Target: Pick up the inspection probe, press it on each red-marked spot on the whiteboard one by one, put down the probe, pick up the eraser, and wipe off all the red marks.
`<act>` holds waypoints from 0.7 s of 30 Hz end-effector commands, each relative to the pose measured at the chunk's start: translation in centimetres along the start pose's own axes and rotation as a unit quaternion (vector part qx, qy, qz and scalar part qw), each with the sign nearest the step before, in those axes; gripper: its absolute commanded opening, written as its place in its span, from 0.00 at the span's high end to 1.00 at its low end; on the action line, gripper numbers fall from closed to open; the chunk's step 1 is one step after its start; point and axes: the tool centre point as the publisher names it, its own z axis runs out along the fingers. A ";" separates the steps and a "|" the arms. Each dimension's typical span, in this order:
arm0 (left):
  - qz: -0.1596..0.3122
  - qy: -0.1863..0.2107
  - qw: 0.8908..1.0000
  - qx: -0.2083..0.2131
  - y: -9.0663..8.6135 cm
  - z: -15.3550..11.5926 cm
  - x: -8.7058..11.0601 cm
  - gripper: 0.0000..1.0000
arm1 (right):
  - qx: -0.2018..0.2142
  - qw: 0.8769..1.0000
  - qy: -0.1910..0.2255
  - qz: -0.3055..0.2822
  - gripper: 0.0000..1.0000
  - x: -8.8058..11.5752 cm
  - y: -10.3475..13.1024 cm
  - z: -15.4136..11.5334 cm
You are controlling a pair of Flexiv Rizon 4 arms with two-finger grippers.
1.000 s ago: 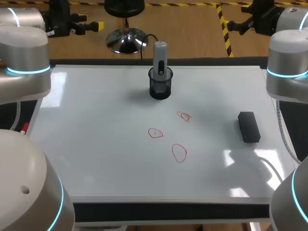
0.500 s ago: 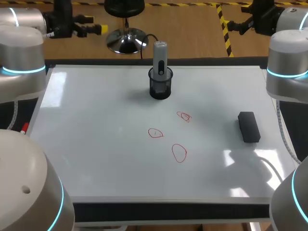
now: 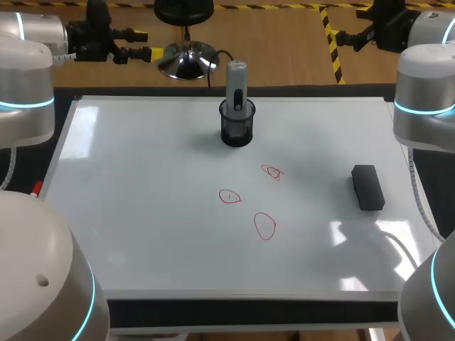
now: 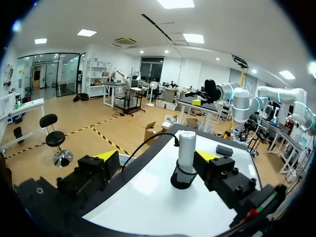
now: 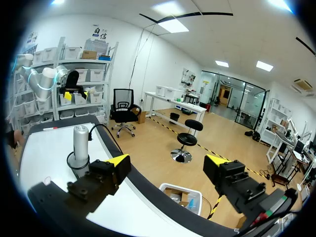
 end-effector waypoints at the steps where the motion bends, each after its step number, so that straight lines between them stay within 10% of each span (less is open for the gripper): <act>1: 0.003 0.024 1.000 0.003 0.4 0.2 -0.2 0.00 | 0.000 1.000 0.000 0.000 0.00 0.0 0.0 0.0; 21: 0.007 0.109 0.994 0.012 2.4 2.8 2.2 0.00 | 0.000 1.000 0.000 0.000 0.00 0.0 0.0 0.0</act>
